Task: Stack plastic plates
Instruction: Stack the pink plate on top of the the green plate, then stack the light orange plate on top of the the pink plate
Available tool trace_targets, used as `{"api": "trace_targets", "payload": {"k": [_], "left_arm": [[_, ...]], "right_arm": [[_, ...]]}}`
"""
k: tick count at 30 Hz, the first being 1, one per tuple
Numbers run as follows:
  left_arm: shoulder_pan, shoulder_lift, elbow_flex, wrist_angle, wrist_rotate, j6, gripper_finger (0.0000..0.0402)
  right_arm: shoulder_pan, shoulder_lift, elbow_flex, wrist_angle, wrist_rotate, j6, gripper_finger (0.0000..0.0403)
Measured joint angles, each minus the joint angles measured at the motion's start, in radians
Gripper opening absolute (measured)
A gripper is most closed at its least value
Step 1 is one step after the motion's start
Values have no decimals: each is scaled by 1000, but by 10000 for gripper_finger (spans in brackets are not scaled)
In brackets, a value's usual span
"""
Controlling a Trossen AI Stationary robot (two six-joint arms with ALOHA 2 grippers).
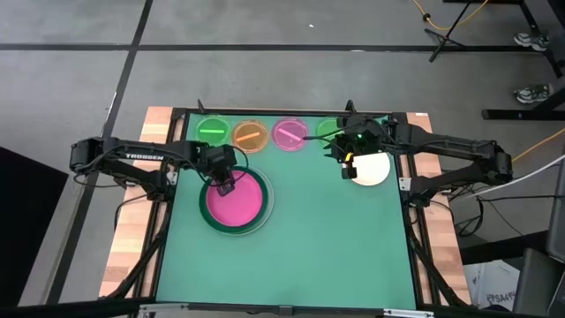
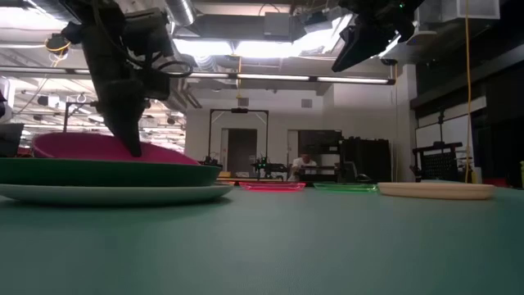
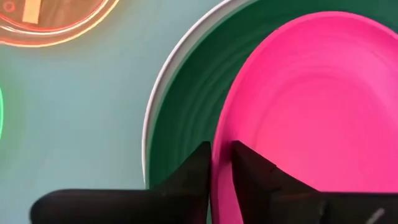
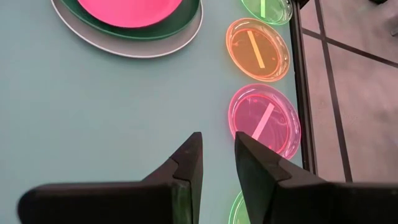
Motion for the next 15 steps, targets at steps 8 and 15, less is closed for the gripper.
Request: {"api": "trace_targets", "payload": {"k": [8, 15], "left_arm": [[0, 0, 0, 1, -5, 0, 85], [0, 0, 0, 3, -21, 0, 109]], "right_arm": [[0, 0, 0, -3, 0, 0, 83], [0, 0, 0, -11, 0, 0, 83]]}}
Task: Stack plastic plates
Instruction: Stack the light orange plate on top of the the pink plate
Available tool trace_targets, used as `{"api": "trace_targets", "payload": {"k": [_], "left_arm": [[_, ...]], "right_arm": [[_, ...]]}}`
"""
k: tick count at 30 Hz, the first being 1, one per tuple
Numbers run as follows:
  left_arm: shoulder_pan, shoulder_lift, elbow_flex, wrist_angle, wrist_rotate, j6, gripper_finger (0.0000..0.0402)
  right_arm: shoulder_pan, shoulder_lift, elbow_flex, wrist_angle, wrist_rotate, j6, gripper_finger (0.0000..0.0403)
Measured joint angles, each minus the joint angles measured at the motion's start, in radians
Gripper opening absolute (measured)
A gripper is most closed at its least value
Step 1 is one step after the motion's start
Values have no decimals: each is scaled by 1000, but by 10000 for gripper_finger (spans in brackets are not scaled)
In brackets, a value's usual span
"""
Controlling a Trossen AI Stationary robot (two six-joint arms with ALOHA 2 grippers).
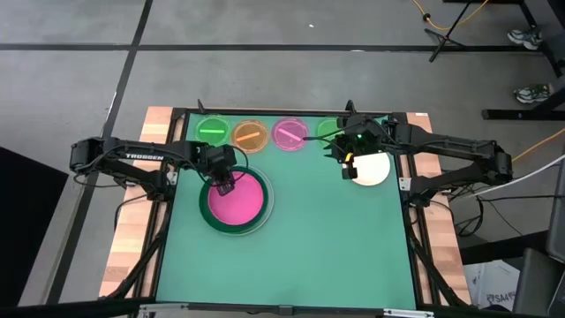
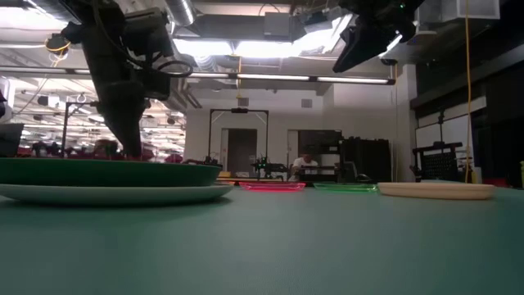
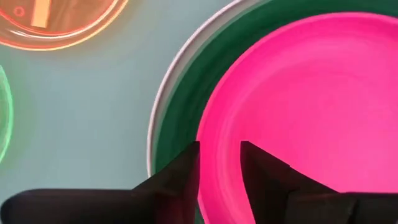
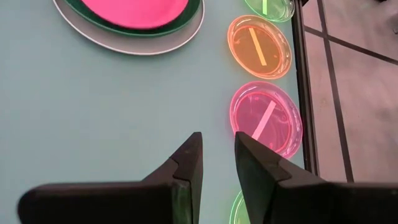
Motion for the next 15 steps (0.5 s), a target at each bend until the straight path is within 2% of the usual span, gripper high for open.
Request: {"api": "trace_targets", "payload": {"k": [15], "left_arm": [[0, 0, 0, 1, -4, -3, 123]], "right_arm": [[0, 0, 0, -76, 0, 0, 83]]}}
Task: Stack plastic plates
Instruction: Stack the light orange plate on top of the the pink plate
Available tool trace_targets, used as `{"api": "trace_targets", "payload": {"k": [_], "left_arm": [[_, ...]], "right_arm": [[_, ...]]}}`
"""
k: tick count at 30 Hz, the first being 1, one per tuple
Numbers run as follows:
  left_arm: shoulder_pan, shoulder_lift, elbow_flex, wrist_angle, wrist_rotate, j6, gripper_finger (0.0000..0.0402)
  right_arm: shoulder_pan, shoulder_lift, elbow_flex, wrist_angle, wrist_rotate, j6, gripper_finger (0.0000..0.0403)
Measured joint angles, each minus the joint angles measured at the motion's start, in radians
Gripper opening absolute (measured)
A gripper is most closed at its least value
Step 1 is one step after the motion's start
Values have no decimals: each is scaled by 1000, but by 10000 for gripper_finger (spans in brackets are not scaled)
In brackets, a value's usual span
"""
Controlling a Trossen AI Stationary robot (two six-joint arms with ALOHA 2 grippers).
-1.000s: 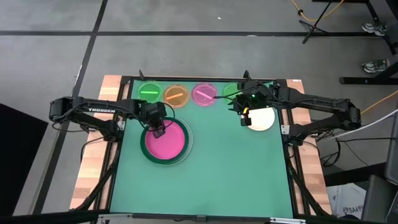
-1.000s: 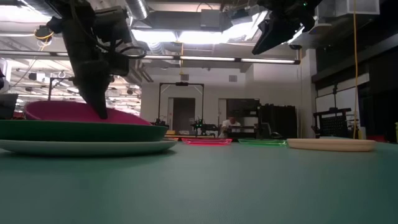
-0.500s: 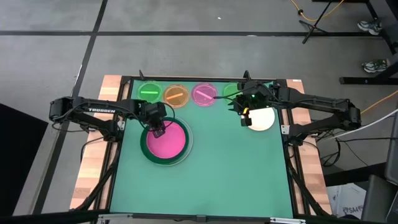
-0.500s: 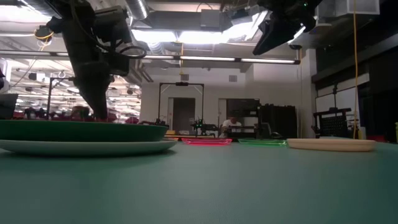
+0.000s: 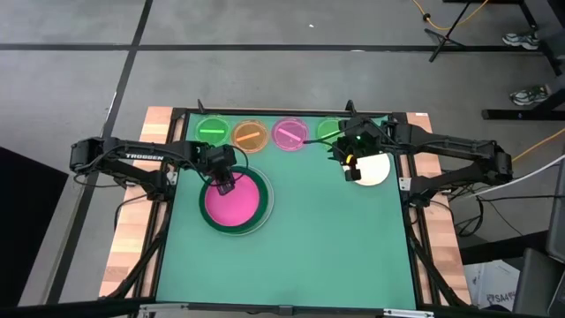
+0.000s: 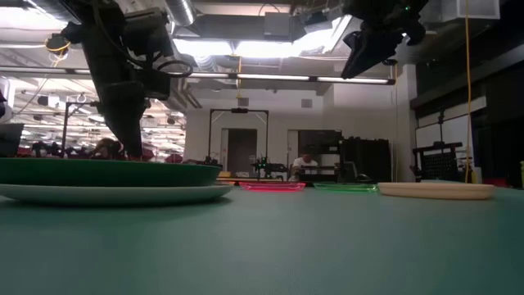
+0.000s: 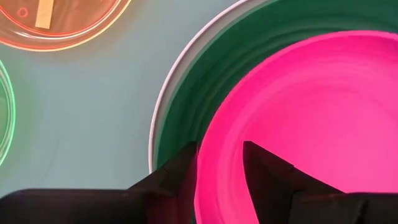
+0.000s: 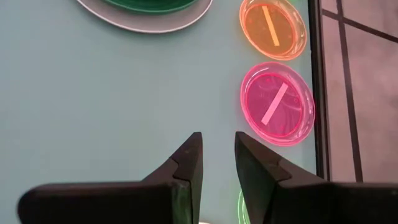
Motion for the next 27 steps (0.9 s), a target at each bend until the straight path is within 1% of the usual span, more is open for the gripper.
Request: {"api": "trace_targets", "payload": {"k": [7, 12, 16, 27], "left_arm": [[0, 0, 0, 0, 0, -5, 123], [-1, 0, 0, 0, 0, -6, 123], [-1, 0, 1, 0, 0, -6, 123], [-1, 0, 1, 0, 1, -7, 123]], "right_arm": [[0, 0, 0, -11, 0, 0, 83], [0, 0, 0, -61, 0, 3, 83], [0, 0, 0, -100, 8, 41, 83], [0, 0, 0, -227, 231, 154, 83]]}}
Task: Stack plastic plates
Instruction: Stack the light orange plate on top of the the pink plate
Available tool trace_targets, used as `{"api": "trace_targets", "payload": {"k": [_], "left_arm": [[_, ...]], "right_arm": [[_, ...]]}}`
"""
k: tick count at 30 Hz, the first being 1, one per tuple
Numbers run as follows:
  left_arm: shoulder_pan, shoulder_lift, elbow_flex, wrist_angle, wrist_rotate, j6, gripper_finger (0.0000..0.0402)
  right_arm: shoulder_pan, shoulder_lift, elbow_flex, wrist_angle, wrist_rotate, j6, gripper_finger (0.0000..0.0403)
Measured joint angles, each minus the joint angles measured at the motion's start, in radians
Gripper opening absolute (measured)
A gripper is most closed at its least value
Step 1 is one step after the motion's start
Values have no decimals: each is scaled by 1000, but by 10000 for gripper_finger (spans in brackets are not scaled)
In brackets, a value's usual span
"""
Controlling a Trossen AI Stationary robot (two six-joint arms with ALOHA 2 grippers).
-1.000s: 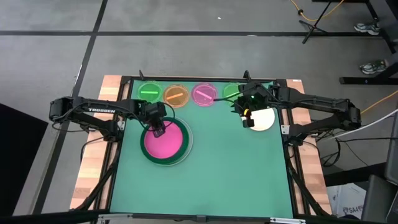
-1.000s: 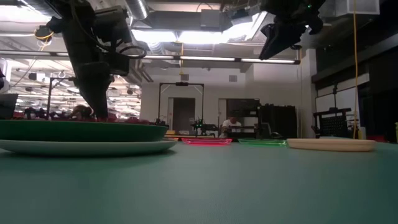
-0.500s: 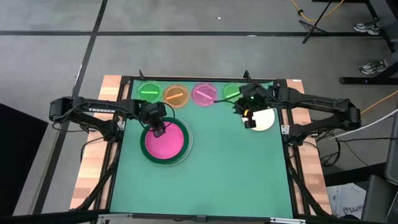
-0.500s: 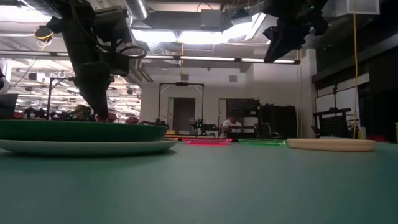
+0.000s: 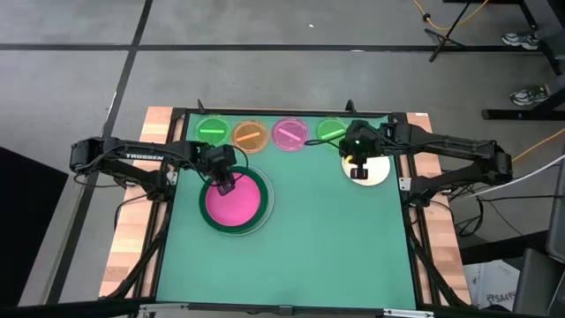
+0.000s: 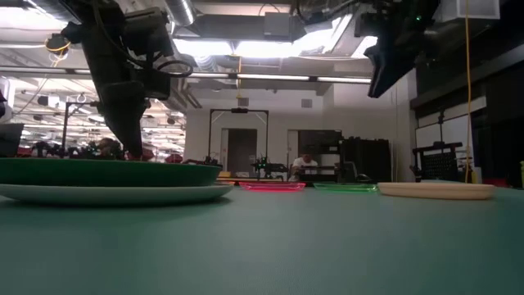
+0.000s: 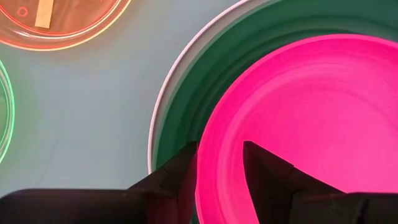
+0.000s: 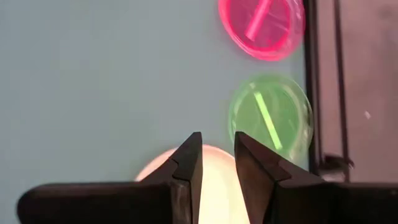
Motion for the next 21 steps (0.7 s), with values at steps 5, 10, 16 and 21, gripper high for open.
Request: {"api": "trace_targets", "payload": {"k": [5, 10, 16, 21], "left_arm": [[0, 0, 0, 0, 0, 0, 123], [0, 0, 0, 0, 0, -9, 123], [0, 0, 0, 0, 0, -50, 123], [0, 0, 0, 1, 0, -50, 123]], "right_arm": [[0, 0, -11, -36, 57, 58, 83], [0, -2, -129, -18, 55, 127, 83], [0, -2, -335, 105, 40, 212, 83], [0, -2, -449, 208, -46, 217, 83]]}}
